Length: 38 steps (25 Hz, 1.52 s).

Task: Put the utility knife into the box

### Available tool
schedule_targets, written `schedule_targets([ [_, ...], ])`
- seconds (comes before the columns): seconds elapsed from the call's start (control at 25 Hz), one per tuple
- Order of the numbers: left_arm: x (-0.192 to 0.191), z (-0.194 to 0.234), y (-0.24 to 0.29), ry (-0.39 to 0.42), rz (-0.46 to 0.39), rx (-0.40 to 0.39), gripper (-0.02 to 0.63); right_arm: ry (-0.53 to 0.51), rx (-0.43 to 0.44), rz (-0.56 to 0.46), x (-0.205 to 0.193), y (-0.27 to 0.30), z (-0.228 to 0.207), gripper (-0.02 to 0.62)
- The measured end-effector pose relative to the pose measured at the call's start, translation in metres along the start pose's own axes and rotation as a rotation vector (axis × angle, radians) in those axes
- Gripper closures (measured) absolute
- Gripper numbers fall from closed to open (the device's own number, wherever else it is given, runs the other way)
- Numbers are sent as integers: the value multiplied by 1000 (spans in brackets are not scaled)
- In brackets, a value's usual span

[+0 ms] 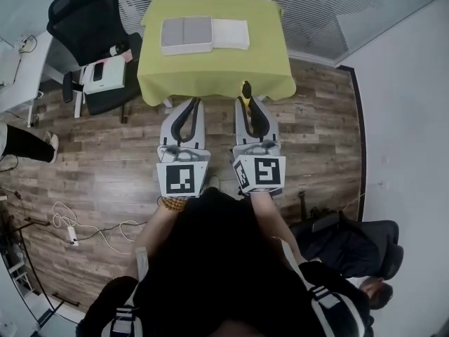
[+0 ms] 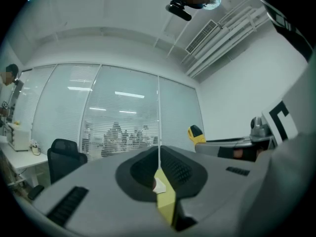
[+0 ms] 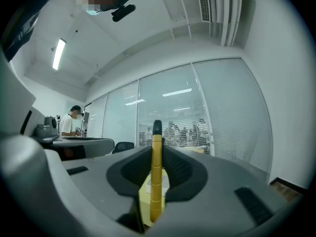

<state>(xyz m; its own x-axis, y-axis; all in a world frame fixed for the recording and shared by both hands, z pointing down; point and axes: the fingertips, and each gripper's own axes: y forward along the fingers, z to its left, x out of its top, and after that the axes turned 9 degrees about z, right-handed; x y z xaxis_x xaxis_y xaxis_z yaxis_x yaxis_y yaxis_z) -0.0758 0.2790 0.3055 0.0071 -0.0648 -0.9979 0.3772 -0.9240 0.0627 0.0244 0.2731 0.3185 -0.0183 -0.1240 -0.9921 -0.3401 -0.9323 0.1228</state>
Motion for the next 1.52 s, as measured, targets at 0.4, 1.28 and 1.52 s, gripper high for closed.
schedule_targets([
  [0.4,-3,56,34,-7,-11,-58,584,-14,-20,31,6,53,16,526],
  [1.28,-17,75,118,16,13,-208,584,31,-88,62,1,122,-30,526],
  [1.52,-16,57,167,23,30,-200,584,53,-72,66,-1,148,-79,526],
])
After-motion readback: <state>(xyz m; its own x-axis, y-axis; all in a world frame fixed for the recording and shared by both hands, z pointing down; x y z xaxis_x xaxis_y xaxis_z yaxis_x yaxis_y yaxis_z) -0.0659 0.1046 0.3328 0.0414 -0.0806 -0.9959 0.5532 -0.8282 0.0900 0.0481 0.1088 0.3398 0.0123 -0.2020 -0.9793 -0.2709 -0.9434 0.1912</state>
